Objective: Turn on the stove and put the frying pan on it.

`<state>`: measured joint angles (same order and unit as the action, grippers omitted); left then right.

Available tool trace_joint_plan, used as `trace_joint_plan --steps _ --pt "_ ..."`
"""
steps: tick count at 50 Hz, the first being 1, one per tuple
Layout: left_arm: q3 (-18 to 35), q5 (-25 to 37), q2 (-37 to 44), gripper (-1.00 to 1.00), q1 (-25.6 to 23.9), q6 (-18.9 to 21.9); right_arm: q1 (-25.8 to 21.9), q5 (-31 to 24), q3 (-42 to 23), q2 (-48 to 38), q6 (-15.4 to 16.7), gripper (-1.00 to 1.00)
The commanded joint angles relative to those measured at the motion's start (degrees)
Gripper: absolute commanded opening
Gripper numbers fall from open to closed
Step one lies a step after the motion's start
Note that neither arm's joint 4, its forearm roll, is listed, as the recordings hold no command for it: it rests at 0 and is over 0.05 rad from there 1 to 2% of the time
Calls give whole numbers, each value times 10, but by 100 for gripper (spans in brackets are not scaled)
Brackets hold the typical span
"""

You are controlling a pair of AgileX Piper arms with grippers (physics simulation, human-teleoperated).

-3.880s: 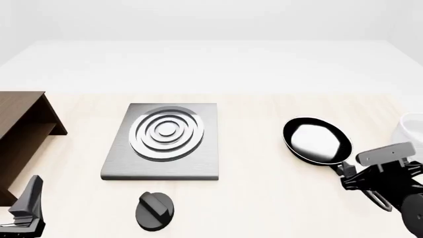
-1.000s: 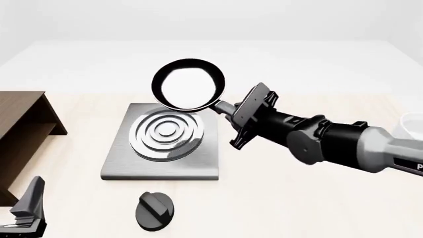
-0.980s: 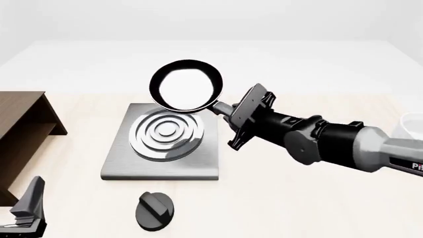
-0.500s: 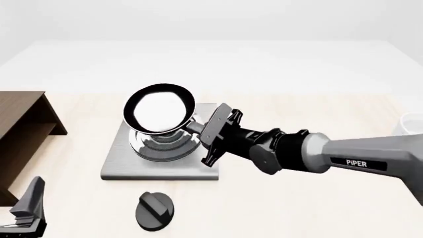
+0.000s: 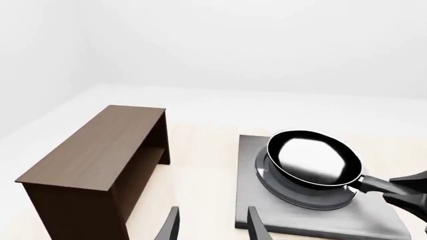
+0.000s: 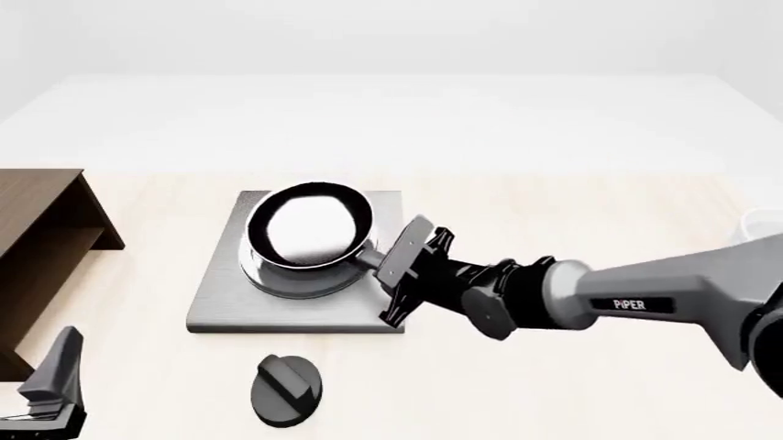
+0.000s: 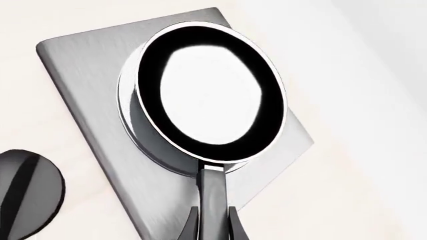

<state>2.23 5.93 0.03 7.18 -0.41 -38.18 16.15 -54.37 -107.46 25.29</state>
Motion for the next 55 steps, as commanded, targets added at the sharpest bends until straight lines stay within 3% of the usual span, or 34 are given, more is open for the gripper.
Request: trace_joint_plan --steps 1,8,9,14,28,30,36,38,40,41,43,44,45,46,51,53,55 --pt "1 2 0 100 1 -1 -10 8 -1 -15 -10 -100" --pt "1 3 0 100 2 -1 -40 -8 -2 -15 -23 -100" --pt "2 3 0 100 2 -2 -38 -5 3 -12 -21 100" --pt "2 4 0 100 2 -3 -70 -41 -2 41 -54 100" --pt "0 3 0 100 0 -3 -24 -196 -32 357 -32 100" --pt "1 3 0 100 0 -3 -19 -212 -29 401 -43 100" --pt "2 2 0 100 2 1 -2 -182 92 522 -49 100" --pt "2 3 0 100 3 2 34 -146 158 585 -39 100" --pt "3 2 0 100 3 4 47 -136 198 620 -72 100" --pt "3 2 0 100 3 5 54 -123 229 653 -77 100" --pt "3 2 0 100 5 7 113 -100 326 804 -76 100" --pt "3 2 0 100 5 7 113 -100 326 805 -76 100" --pt "4 2 0 100 4 11 121 -125 356 856 -123 100" --pt "4 1 0 100 4 14 143 -146 367 900 -141 100" --pt "9 -1 0 100 5 21 219 -223 433 1069 -144 100" --pt "9 -2 0 100 6 24 251 -201 450 1074 -143 100" --pt "7 -6 0 100 7 27 284 -170 472 1075 -160 100"
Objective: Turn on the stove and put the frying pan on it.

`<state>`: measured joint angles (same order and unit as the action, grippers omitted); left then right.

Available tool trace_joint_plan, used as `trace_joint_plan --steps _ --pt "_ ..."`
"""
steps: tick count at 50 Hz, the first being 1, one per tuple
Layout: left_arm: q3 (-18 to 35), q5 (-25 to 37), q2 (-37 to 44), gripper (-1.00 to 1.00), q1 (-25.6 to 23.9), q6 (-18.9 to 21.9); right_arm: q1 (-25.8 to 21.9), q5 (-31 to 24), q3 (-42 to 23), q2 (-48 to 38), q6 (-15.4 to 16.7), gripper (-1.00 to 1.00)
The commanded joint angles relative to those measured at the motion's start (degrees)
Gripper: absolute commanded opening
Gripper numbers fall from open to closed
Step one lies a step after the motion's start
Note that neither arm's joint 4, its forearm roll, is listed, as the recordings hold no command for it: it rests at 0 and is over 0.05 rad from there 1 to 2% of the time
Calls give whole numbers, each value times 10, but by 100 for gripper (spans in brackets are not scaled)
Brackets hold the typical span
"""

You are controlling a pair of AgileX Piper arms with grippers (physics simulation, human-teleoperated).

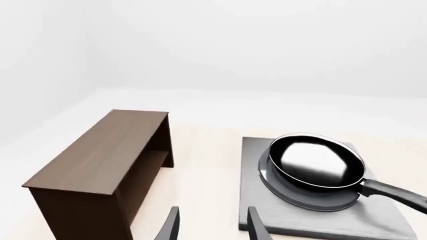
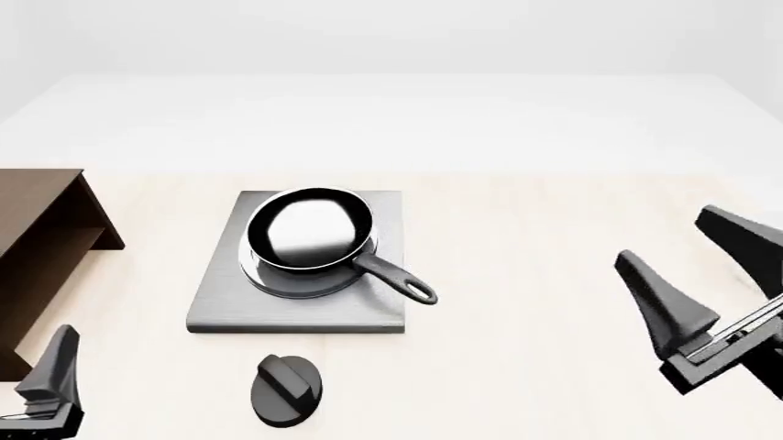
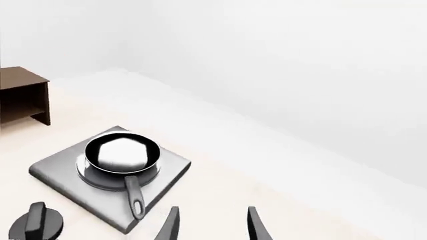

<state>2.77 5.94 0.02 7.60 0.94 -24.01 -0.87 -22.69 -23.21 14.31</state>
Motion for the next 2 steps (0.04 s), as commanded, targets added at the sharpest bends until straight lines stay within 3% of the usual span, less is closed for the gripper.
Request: trace_joint_plan --steps 1,2 --pt "0 -9 0 100 3 16 170 16 167 232 -84 100" --pt "-7 -17 0 100 3 22 212 45 222 232 -137 100"
